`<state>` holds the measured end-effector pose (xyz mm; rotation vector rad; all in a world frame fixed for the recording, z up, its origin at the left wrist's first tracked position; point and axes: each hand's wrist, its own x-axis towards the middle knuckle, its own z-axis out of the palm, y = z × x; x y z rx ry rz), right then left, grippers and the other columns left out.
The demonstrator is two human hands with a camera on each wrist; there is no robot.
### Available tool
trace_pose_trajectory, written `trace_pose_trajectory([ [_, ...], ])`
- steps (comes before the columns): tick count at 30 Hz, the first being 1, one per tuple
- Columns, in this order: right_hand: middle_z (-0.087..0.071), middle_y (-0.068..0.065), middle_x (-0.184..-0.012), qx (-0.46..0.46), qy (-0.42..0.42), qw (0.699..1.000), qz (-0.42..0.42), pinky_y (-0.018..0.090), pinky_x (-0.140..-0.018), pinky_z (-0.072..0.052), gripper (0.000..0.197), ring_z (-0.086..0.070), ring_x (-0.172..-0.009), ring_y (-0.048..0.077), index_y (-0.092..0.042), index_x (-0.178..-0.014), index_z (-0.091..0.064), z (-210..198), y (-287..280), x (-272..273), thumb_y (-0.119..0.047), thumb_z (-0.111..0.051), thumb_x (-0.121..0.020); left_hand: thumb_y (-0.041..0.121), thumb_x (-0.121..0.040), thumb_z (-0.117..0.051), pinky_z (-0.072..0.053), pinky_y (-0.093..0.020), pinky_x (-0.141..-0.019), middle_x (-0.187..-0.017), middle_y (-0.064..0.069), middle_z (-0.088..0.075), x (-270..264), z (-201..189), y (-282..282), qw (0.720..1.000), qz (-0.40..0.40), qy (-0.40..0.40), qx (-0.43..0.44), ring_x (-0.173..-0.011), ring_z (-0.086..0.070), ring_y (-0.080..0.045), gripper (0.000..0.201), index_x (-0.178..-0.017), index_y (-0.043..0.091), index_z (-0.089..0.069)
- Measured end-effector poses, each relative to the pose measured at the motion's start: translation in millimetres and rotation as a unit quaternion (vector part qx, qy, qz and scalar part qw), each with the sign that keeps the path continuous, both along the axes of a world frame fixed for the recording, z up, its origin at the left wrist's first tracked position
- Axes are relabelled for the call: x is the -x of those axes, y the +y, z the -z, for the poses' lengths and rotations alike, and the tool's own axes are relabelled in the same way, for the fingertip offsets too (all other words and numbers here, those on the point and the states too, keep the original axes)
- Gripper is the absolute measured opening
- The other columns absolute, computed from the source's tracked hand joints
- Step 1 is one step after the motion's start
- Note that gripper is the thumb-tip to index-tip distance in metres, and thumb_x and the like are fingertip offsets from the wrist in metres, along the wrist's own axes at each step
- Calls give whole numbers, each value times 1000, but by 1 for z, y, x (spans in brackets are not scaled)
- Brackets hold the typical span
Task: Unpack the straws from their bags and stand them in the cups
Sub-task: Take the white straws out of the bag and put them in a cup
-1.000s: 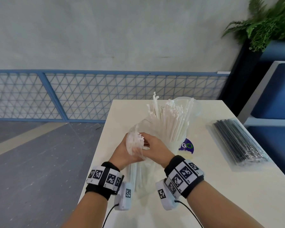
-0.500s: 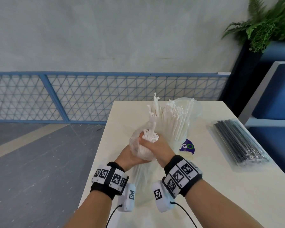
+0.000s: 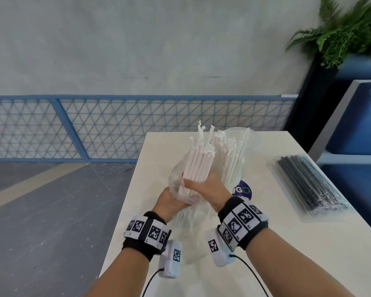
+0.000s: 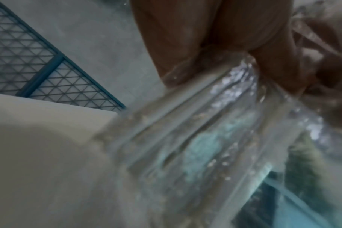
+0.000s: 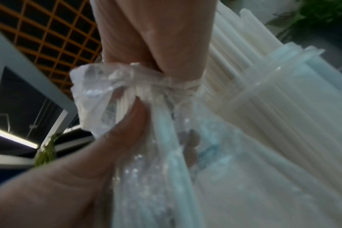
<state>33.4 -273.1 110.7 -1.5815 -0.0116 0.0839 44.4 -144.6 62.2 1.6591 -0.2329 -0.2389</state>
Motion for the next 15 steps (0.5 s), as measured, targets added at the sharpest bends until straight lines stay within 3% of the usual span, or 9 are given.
trace_pose_trajectory([
  [2, -66, 5, -85, -49, -21, 998, 18, 33, -80, -54, 13, -64, -86, 21, -15, -85, -63, -11, -1, 0, -6, -69, -79, -2, -73, -73, -54, -15, -67, -80, 8, -71, 0, 0, 1, 1000, -1, 16, 11, -80, -67, -4, 35, -91, 26, -62],
  [5, -65, 6, -80, -56, -100, 992, 54, 35, -80, -54, 6, -63, -82, 19, -7, -84, -62, -37, -10, -6, -11, -67, -82, -15, -71, -68, -54, -14, -61, -67, 8, -70, -1, 5, 7, 998, -27, 48, 12, -71, -66, -8, 41, -85, 22, -59],
  [8, -66, 5, -78, -94, -130, 981, 113, 32, -77, -55, 6, -65, -77, 13, -6, -86, -63, -64, -23, -11, -13, -63, -85, -29, -75, -48, -55, -19, -54, -71, -7, -64, -3, 12, 16, 996, -43, 68, 37, -60, -69, -13, 33, -85, 1, -57],
  [11, -61, -1, -70, -94, -171, 966, 171, 25, -61, -50, 14, -60, -67, 11, -9, -75, -61, -87, -38, -15, -14, -59, -88, -26, -71, -59, -52, -15, -53, -63, -5, -66, -4, 16, 23, 992, -81, 90, 42, -54, -66, -8, 37, -102, -7, -57],
  [13, -61, -1, -70, -81, -187, 956, 209, 28, -63, -48, 14, -59, -71, 16, -9, -76, -62, -95, -43, -18, -17, -60, -87, -21, -70, -65, -51, -14, -54, -65, -7, -67, -4, 19, 28, 987, -116, 93, 60, -52, -64, -7, 39, -104, -4, -59],
  [15, -62, 1, -75, -61, -197, 948, 241, 28, -67, -50, 15, -59, -74, 17, -3, -87, -63, -97, -44, -22, -18, -61, -86, -17, -70, -67, -51, -13, -54, -76, -13, -65, -4, 20, 30, 981, -149, 95, 81, -54, -65, -6, 36, -102, -2, -59],
])
